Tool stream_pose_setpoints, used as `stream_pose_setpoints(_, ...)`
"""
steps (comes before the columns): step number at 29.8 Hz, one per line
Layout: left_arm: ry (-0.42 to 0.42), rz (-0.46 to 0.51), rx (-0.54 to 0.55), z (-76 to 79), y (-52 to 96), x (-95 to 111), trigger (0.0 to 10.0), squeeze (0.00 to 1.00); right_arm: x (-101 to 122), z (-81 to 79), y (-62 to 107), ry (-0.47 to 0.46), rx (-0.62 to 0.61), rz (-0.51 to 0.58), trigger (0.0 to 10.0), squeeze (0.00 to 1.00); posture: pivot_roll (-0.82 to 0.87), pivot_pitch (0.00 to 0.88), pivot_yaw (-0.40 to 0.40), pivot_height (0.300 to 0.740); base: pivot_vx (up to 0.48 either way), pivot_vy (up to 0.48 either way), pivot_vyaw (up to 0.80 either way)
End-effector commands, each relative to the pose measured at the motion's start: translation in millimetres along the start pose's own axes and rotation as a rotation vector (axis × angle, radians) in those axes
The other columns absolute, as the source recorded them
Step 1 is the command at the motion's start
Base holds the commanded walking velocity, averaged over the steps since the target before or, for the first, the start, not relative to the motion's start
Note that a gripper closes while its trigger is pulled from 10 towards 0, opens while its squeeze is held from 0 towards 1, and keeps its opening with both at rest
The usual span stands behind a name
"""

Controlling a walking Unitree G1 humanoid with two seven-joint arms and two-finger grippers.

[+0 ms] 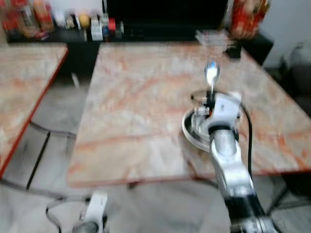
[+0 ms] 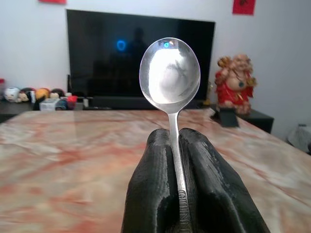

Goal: Setting the table

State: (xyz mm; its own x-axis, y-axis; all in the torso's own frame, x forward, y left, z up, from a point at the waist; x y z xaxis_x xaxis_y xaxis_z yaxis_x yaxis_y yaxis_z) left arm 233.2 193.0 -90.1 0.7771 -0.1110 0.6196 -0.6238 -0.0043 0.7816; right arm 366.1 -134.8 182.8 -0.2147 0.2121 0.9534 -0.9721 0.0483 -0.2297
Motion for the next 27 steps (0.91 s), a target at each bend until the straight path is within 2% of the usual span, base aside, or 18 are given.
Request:
stream_pose_setpoints(1, 0.008, -0.013, -0.016, 7.4, -0.4, -3.2, 10.0, 0.00, 0.9, 8.2, -0.4, 0.003, -0.019, 0.005, 10.0, 0.00, -0.04, 0.137, -0.010, 0.740, 0.244, -0.409, 0.00)
stream_pose_setpoints(9, 0.008, -0.018, -0.011, 4.9, 0.4, -6.3, 10.0, 0.00, -2.2, 7.1, 1.7, 0.030, -0.018, -0.011, 10.0, 0.00, -0.05, 0.146, -0.004, 0.740, 0.211, -0.383, 0.00)
stream_pose_setpoints(20, 0.003, -0.019, -0.006, 0.6, 1.1, -7.4, 10.0, 0.00, -20.8, 12.6, 17.8, 0.060, -0.041, -0.097, 10.0, 0.00, -0.06, 0.161, 0.011, 0.740, 0.000, 0.000, 0.00)
stream_pose_setpoints(25, -0.005, -0.019, -0.005, -0.3, 1.2, -7.3, 10.0, 0.00, -23.5, 10.4, 19.3, 0.061, -0.020, -0.112, 10.0, 0.00, -0.06, 0.164, 0.019, 0.740, 0.000, 0.000, 0.00)
stream_pose_setpoints(27, -0.008, -0.020, -0.003, -1.6, 1.3, -7.4, 10.0, 0.00, -29.8, 4.8, 20.4, 0.064, 0.012, -0.147, 10.0, 0.00, -0.06, 0.166, 0.019, 0.740, 0.000, 0.000, 0.00)
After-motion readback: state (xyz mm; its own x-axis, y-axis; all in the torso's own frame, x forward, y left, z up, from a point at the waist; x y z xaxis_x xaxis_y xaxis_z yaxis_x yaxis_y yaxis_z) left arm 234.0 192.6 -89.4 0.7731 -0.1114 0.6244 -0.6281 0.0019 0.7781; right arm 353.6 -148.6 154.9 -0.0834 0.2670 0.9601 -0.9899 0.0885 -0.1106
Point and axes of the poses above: a point about 5 cm out from each wrist's last joint towards the gripper, its own y axis pointing back from the gripper into the wrist, its own x axis along the axis of the wrist's last joint, z = x × y, the point moved 3 cm from there along -y, pointing out of the wrist towards the gripper, and after that the axes turned 5 degrees about y, right-handed, at the moved point
